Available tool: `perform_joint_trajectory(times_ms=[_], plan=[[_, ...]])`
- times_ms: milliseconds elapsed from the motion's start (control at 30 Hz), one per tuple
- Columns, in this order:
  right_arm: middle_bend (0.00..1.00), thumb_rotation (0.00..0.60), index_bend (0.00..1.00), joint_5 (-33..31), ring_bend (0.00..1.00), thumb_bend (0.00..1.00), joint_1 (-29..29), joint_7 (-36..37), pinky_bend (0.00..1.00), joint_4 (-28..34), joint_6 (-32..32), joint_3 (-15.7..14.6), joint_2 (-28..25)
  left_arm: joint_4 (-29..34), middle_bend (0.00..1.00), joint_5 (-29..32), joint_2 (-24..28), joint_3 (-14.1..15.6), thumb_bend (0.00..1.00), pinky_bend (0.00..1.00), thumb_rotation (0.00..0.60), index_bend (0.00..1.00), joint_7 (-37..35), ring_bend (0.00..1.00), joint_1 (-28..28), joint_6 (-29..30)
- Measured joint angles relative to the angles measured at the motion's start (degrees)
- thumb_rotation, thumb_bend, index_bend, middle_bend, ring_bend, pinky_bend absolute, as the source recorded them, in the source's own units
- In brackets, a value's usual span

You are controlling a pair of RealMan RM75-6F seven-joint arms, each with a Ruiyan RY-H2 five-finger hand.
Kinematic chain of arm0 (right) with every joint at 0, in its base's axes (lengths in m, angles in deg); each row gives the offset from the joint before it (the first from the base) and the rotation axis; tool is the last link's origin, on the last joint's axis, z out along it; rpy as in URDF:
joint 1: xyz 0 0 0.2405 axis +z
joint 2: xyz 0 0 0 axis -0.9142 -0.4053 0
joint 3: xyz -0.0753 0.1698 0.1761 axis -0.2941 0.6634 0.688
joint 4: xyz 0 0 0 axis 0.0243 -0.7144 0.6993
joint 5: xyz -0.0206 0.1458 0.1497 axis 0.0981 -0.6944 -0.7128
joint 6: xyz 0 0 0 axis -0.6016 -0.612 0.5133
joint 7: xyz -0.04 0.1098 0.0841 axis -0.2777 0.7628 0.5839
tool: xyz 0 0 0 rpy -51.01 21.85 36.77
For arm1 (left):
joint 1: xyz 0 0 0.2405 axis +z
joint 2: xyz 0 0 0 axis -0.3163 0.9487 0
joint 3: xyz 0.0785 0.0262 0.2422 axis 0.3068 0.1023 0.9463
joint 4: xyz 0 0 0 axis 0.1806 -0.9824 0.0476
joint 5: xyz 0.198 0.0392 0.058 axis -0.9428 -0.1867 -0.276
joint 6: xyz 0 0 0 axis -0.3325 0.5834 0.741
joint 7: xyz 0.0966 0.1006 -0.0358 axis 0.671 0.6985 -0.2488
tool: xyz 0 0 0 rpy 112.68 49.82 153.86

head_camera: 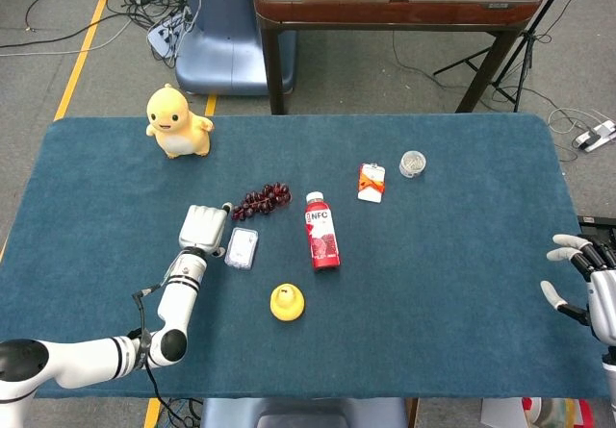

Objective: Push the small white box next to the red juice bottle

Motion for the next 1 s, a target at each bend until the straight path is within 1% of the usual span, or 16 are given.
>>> perform_joint_trajectory(times_ms=[700, 1000], plan=[[0.31, 0.600, 0.44, -0.13, 0.21, 0.21, -0.14, 0.42, 0.37, -0.06, -0.20, 0.14, -0.20, -1.21, 1.00, -0.28, -4.02, -1.66, 0.11, 1.00, 0.600, 0.23, 1.40, 0.99, -2.27, 0.89], [0.31, 0.600, 0.44, -0.22, 0.21, 0.21, -0.10, 0.65, 0.37, -0.13, -0.02, 0.17, -0.27, -0.71, 1.00, -0.59, -4.84, -2.14, 0.11, 1.00, 0.600, 0.23, 1.53, 0.99, -2.91, 0.93]])
